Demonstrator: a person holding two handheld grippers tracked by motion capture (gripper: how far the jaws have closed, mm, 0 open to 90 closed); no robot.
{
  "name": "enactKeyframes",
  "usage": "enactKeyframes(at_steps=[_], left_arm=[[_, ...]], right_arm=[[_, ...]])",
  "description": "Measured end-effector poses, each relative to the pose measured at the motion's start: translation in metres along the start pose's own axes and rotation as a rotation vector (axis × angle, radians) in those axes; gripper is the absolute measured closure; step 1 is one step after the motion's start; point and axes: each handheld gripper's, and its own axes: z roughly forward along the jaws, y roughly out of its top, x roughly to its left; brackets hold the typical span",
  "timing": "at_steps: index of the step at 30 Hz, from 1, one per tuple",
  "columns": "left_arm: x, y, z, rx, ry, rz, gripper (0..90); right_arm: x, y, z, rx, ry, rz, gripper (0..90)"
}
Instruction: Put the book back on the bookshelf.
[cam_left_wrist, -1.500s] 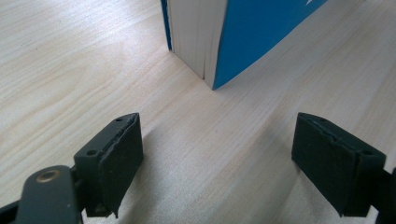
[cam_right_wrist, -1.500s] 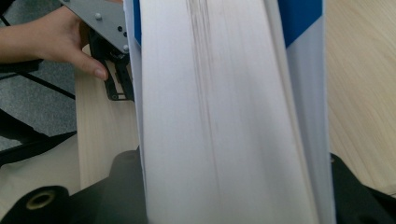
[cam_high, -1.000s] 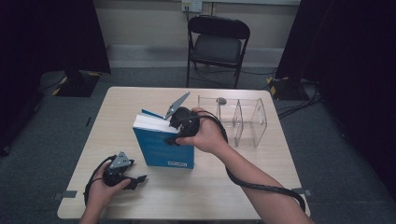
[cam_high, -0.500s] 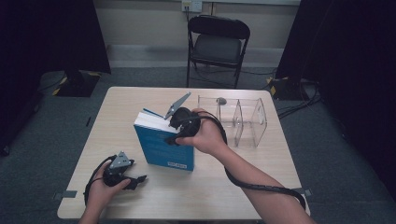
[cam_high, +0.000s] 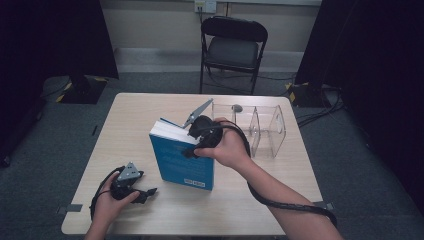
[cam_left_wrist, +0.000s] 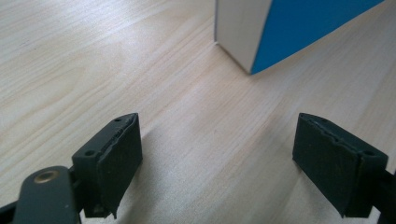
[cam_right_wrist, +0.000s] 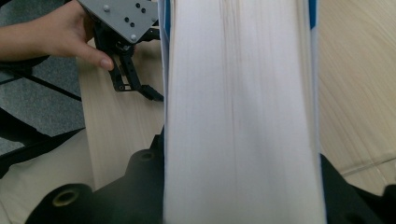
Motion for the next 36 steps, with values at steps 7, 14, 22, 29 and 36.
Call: enactKeyframes(at_steps=[7, 14, 22, 29, 36], left_arm=[[0.0, 0.0, 0.0, 0.0, 0.0, 0.0, 15.4], [0.0, 0.0, 0.0, 0.0, 0.0, 0.0, 15.4], [0.0, 0.0, 0.0, 0.001, 0.0, 0.0, 15.4], [0.0, 0.0, 0.0, 0.0, -0.001, -0.001, 15.4], [0.0, 0.0, 0.0, 0.0, -0.001, -0.001, 15.4]], right_arm=[[-0.001, -0.008, -0.016, -0.025, 0.004, 0.027, 61.8], [0.001, -0.015, -0.027, -0.036, -0.024, 0.032, 61.8], [0.002, -0.025, -0.037, -0.018, -0.026, 0.047, 61.8], [0.0, -0.035, -0.047, -0.019, -0.044, 0.068, 61.8], [-0.003, -0.045, -0.058, -0.023, -0.066, 0.084, 61.8]])
